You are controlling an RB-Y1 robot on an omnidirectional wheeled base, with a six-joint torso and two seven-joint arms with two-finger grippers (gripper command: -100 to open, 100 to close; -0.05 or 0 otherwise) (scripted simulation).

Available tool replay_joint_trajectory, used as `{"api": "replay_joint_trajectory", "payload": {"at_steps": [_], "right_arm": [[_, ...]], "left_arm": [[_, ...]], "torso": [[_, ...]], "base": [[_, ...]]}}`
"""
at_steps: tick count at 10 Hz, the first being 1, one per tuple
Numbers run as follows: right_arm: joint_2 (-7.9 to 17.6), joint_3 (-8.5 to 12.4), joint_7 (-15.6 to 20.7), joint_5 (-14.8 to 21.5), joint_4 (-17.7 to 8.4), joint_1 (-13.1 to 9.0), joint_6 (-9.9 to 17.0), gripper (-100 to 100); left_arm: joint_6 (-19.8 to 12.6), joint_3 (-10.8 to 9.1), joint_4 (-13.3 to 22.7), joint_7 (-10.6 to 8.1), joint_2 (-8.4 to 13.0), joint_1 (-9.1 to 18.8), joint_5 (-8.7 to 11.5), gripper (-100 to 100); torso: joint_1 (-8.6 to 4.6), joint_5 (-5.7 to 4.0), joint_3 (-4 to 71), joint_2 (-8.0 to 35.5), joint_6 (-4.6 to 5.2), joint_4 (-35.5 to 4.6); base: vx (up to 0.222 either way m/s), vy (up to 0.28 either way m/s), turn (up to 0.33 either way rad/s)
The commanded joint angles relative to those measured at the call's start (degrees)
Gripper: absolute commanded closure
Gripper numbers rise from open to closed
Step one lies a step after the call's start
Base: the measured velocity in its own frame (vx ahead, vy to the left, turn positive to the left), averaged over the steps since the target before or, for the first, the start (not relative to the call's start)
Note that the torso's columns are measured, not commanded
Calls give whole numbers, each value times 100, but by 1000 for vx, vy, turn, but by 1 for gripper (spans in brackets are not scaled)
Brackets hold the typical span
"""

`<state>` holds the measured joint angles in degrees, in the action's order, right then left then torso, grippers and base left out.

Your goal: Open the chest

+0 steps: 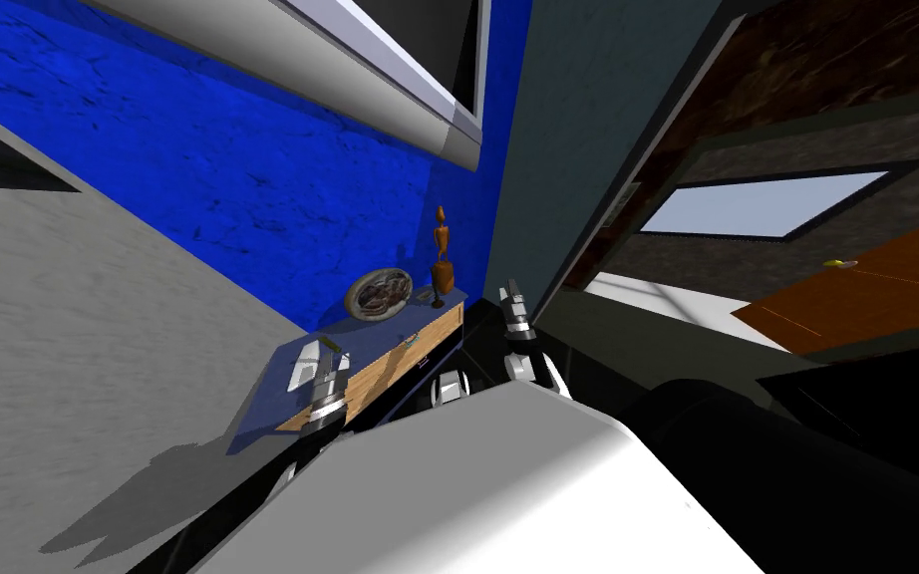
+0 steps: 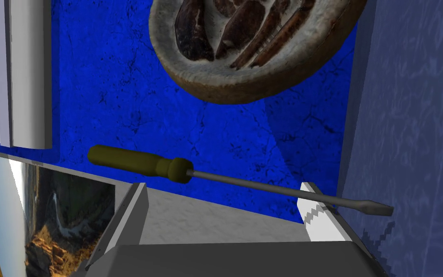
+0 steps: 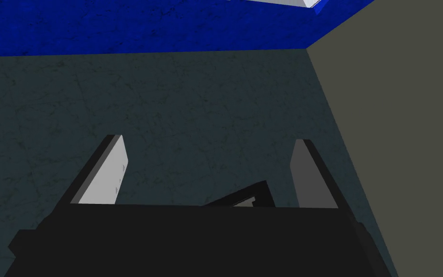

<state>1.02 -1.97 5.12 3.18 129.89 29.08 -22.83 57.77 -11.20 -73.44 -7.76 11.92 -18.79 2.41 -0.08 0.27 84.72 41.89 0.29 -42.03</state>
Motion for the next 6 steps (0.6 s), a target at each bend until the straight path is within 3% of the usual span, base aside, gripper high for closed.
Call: {"api": "replay_joint_trajectory", "payload": {"at_steps": [1,6], "right_arm": [[0,0,0,0,0,-1,0,0],[1,0,0,0,0,-2,0,0]], "left_arm": [[197,18,458,-108,-90,80,-22,-100],[444,-24,985,-247,-174,194,-23,-100]], "torso": [[17,26,-2,-8,22,12],[28,105,11,-62,67,65]], "base": [[107,-114,156],[68,-81,95]]}}
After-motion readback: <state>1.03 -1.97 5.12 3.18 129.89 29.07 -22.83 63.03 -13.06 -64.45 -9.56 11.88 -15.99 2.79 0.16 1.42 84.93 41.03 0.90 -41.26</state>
